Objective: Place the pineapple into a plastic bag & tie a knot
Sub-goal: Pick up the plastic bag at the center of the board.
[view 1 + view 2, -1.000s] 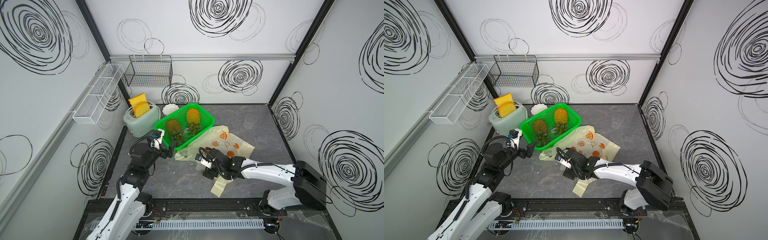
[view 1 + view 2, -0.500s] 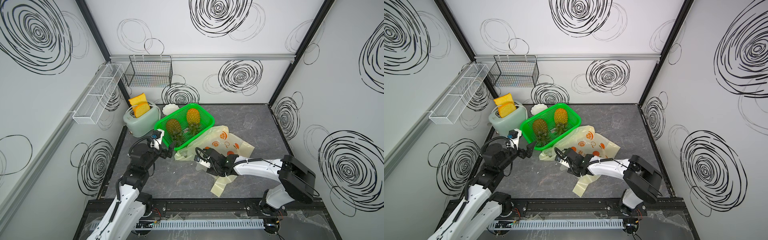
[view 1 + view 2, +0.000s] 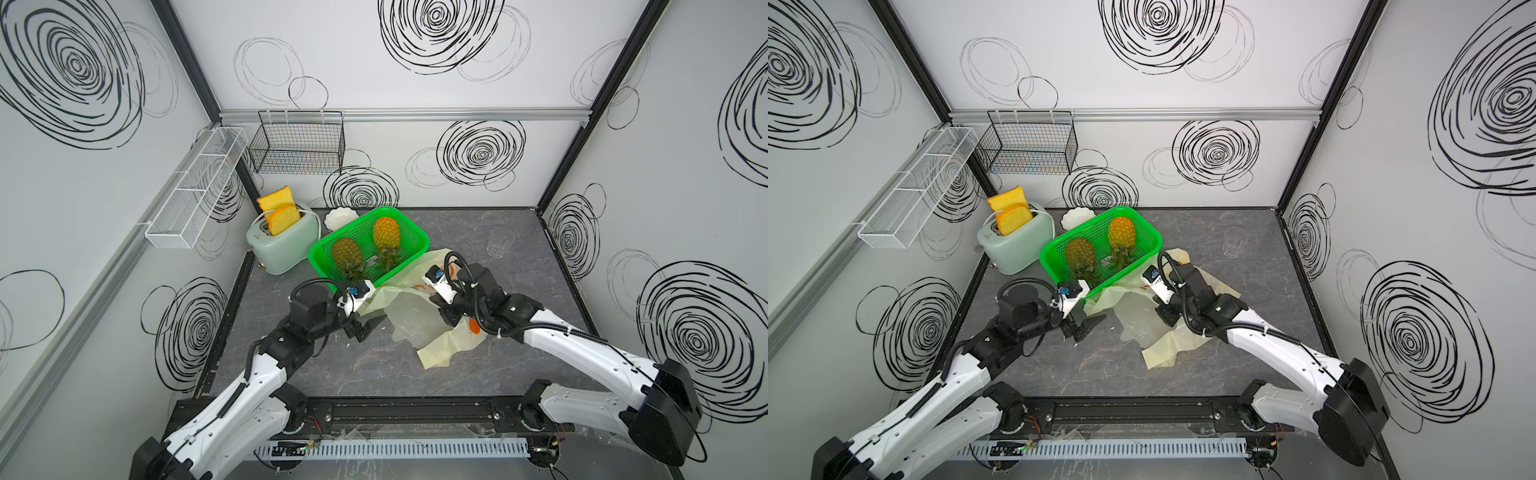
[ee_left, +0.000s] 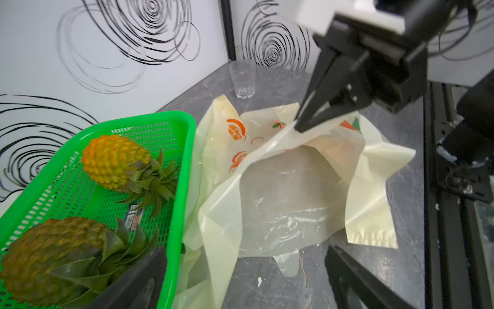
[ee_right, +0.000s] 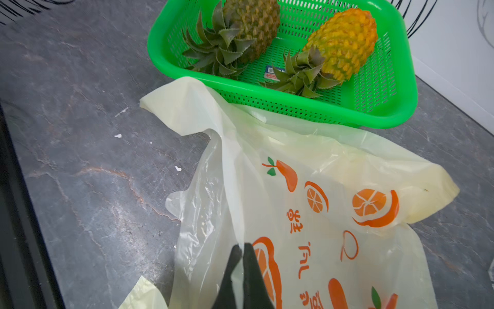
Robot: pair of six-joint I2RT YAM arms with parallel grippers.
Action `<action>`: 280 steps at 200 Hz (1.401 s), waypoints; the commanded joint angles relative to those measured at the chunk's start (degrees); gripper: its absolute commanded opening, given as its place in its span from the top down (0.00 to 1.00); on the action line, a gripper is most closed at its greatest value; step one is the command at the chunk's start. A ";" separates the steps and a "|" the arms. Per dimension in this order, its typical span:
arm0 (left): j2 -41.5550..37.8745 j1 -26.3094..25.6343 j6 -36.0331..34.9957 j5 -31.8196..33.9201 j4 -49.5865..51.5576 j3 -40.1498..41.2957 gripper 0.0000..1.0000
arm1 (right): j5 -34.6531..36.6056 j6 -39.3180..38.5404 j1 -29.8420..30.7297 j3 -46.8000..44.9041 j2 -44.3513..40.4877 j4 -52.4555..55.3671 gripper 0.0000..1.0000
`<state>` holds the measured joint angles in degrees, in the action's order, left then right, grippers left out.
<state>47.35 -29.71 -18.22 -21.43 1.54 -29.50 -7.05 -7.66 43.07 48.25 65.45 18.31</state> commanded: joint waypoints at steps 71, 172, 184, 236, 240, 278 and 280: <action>16.66 -7.42 -12.96 23.01 -8.39 -5.02 0.03 | -12.02 0.45 -5.10 8.14 -1.29 10.22 1.00; 19.71 -8.61 -15.96 20.29 -9.98 -8.48 0.90 | -11.84 0.10 -10.67 8.73 -5.51 13.69 1.00; 19.56 -8.69 -15.09 18.62 -9.25 -9.27 1.00 | -11.61 0.25 -11.03 9.10 -5.67 14.35 1.00; 19.43 -10.08 12.94 10.71 -11.13 -16.49 1.00 | -0.25 12.90 -11.27 9.69 -7.74 15.26 0.88; 19.64 -10.53 15.79 11.02 -11.11 -16.98 1.00 | 0.96 15.00 -11.22 10.00 -7.92 15.73 0.87; 22.15 -15.66 33.67 15.81 -10.41 -19.08 1.00 | 7.68 30.64 -11.33 19.25 -6.55 27.80 0.39; 22.21 -15.82 34.47 15.98 -10.55 -19.10 1.00 | 7.91 31.20 -11.34 19.71 -6.41 28.71 0.39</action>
<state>67.88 -43.09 -0.43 -7.16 -7.66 -47.27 -4.86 11.55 31.99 61.47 58.78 37.67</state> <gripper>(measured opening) 0.049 0.547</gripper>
